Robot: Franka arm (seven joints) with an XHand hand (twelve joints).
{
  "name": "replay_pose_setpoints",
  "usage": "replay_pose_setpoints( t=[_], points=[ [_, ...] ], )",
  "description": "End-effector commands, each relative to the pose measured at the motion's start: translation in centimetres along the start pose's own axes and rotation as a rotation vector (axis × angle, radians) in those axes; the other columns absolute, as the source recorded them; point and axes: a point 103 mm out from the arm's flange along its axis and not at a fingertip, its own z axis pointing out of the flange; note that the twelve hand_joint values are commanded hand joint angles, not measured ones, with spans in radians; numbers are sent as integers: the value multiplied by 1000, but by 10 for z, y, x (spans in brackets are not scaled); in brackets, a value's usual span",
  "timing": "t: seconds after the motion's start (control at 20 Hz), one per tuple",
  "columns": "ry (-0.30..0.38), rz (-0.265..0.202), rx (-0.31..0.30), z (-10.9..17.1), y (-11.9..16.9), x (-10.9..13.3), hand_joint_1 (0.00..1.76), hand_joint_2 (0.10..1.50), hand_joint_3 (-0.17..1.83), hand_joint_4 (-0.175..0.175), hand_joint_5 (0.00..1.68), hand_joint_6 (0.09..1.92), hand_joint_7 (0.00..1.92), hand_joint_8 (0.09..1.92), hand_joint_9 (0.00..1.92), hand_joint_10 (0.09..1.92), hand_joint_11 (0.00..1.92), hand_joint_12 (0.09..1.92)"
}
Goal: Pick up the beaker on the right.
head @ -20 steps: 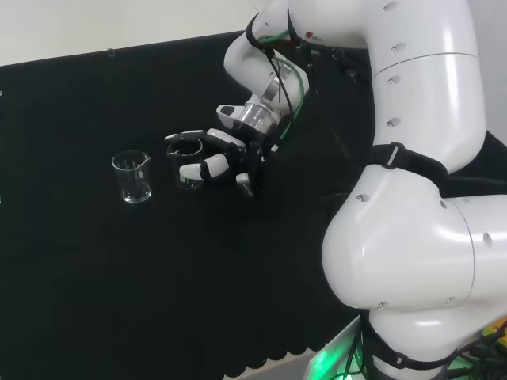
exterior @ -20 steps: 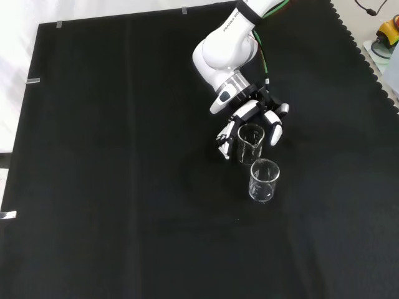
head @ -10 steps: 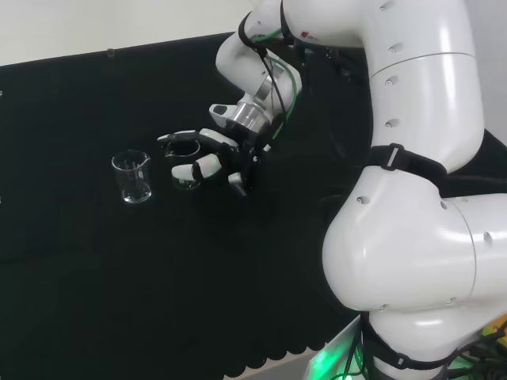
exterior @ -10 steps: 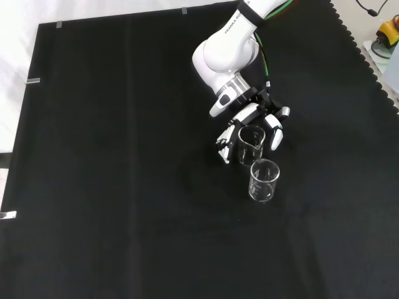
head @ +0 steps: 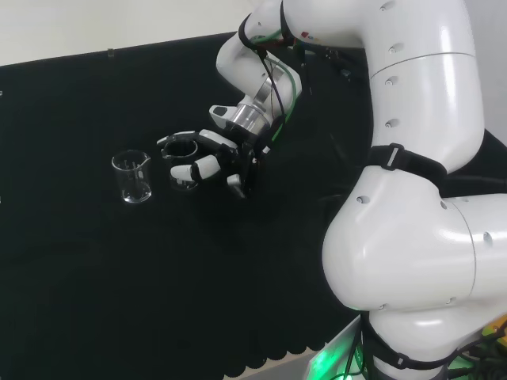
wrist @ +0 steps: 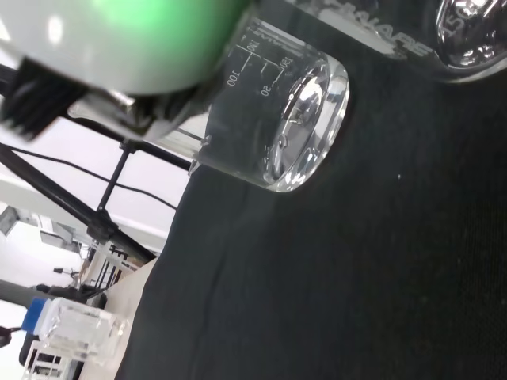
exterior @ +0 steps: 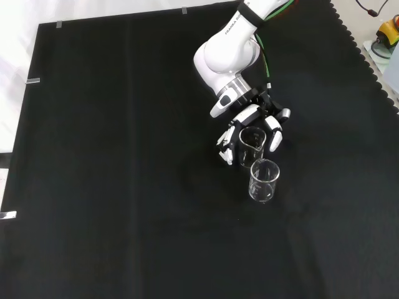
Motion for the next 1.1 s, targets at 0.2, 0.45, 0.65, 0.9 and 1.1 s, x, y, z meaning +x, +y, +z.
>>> replay_pose_setpoints(
  t=[0.2, 0.45, 0.65, 0.9, 1.1],
  points=[
    [-10, 10, -55, -4, -3, 2, 1164, 470, 943, -143, 967, 1015, 991, 684, 1069, 452, 727, 1092],
    [-30, 25, -98, -1, 5, 9, 1289, 551, 875, -20, 1161, 935, 1344, 642, 1298, 542, 1084, 879],
    [-45, 9, -143, -9, 4, 15, 1425, 527, 833, -162, 1196, 852, 1432, 570, 1351, 545, 1190, 785],
    [-89, 24, -147, -19, 3, 21, 1441, 508, 848, -175, 1204, 795, 1449, 562, 1395, 527, 1231, 756],
    [-140, 3, -183, -31, -3, 27, 1426, 654, 620, -175, 1228, 694, 1306, 678, 1297, 602, 1230, 732]
  ],
)
